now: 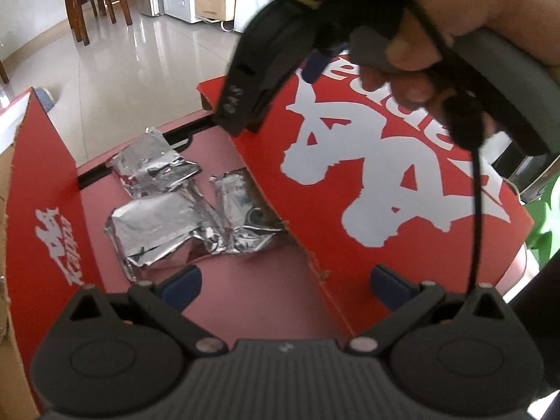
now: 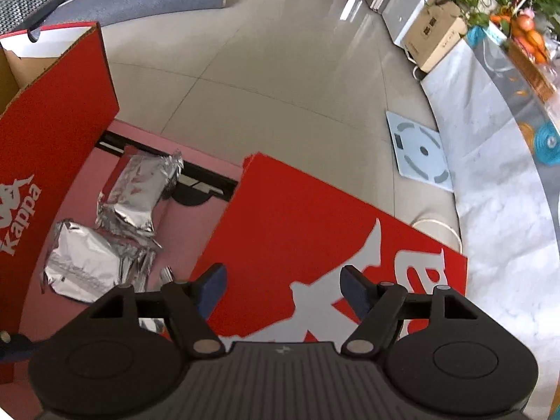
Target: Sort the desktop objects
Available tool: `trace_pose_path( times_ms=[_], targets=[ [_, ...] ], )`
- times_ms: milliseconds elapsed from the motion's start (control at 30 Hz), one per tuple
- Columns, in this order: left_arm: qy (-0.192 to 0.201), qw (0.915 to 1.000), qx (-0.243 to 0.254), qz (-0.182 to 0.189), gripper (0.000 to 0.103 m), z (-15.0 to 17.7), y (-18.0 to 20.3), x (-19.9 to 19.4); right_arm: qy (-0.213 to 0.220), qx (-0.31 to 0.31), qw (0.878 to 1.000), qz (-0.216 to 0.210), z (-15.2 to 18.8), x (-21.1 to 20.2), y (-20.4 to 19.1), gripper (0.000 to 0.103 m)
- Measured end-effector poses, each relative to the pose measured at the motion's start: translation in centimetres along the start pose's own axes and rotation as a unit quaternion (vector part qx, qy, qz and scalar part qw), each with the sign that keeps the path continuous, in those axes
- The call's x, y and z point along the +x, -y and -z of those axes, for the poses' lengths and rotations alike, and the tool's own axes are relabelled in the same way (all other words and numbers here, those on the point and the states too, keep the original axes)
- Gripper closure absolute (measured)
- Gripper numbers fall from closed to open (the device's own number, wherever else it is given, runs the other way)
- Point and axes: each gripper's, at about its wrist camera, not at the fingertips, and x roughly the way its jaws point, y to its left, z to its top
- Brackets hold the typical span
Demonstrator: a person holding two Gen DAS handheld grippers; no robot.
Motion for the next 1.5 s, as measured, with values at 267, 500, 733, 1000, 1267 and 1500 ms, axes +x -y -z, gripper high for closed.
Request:
trace_pose_path(
  times_ms=[267,500,733,1000,1267,1500],
  targets=[
    [0.009,0.9995,-0.03,0.009,0.0,-0.3,-0.5,0.7,0.019,-0.022,0.999,0.014,-0.6,0.4,-0.4,0.019],
    [0.019,0.9991,-0.036,0.012,0.0,-0.5,-0.7,0.5,0.029,-0.029,0.999,-0.028,-0.5,0.2,0.3,0.02],
    [0.016,0.999,-0.04,0.009,0.0,-0.2,-1.0,0.4,0.043,-0.015,0.99,-0.135,-0.6,-0.6,1.4,0.02],
    [0.019,0.9969,-0.075,0.014,0.0,-0.1,-1.8,0.6,0.012,-0.002,0.984,-0.178,-0.9,-0.2,0.3,0.02],
    [0.025,0.9957,-0.088,0.017,0.0,-0.1,-2.3,0.3,-0.035,0.042,0.972,-0.23,-1.6,0.9,-0.1,0.019],
    [0.029,0.995,-0.095,0.014,0.0,0.0,-2.6,0.1,0.005,-0.014,0.996,-0.094,-1.7,-0.8,-0.3,0.019]
  ],
)
